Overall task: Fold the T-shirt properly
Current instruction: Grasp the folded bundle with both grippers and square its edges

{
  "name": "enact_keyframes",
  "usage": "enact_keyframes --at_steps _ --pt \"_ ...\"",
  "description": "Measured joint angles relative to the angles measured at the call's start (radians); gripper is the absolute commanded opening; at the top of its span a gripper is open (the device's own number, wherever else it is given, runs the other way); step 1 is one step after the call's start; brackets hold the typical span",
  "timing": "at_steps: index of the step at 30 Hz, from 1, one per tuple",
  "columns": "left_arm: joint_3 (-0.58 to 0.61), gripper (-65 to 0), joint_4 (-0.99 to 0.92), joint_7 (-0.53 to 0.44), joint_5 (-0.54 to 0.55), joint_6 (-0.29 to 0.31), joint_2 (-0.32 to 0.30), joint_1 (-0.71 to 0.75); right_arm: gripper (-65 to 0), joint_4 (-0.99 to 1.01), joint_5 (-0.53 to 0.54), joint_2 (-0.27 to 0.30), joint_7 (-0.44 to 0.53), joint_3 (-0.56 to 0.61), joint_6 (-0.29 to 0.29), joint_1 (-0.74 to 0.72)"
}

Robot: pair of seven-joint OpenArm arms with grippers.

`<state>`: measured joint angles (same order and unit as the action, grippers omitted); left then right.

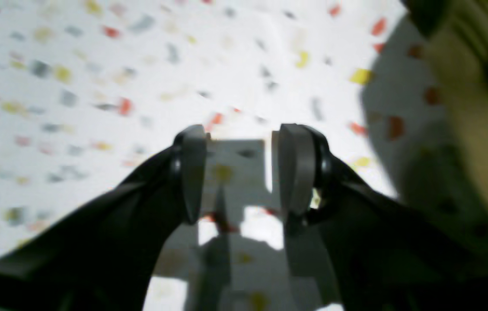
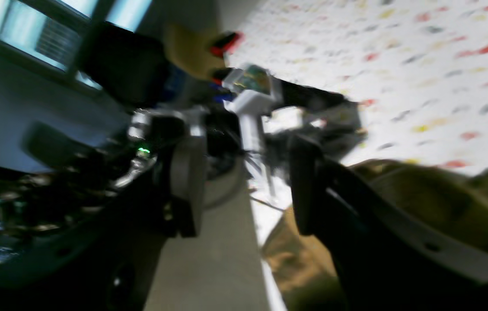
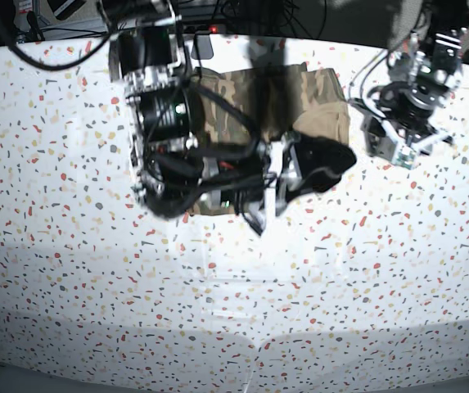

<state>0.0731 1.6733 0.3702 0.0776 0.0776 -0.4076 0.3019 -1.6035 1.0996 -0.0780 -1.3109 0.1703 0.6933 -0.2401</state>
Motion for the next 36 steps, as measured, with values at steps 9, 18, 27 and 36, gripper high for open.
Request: enact_keyframes --at_steps 9,18,27,36 --pt "-0.001 -39.3 0.079 0.105 0.261 -0.082 -0.074 0.002 -35.6 -0.001 -0.393 0.059 0.09 0.001 0.001 -0.056" --pt "-0.001 -62.2 0.35 0.112 0.406 0.032 0.016 0.101 -65.0 0.0 -0.469 0.193 0.128 -0.102 0.0 -0.049" --pt "-0.001 -62.9 0.354 0.227 0.484 0.208 0.154 0.216 -65.0 0.152 -0.521 0.222 0.203 -0.108 0.0 -0.03" --pt "0.085 -62.9 0.295 0.148 0.447 0.233 0.182 0.282 -65.0 0.285 -0.739 0.222 0.396 -0.11 0.0 0.031"
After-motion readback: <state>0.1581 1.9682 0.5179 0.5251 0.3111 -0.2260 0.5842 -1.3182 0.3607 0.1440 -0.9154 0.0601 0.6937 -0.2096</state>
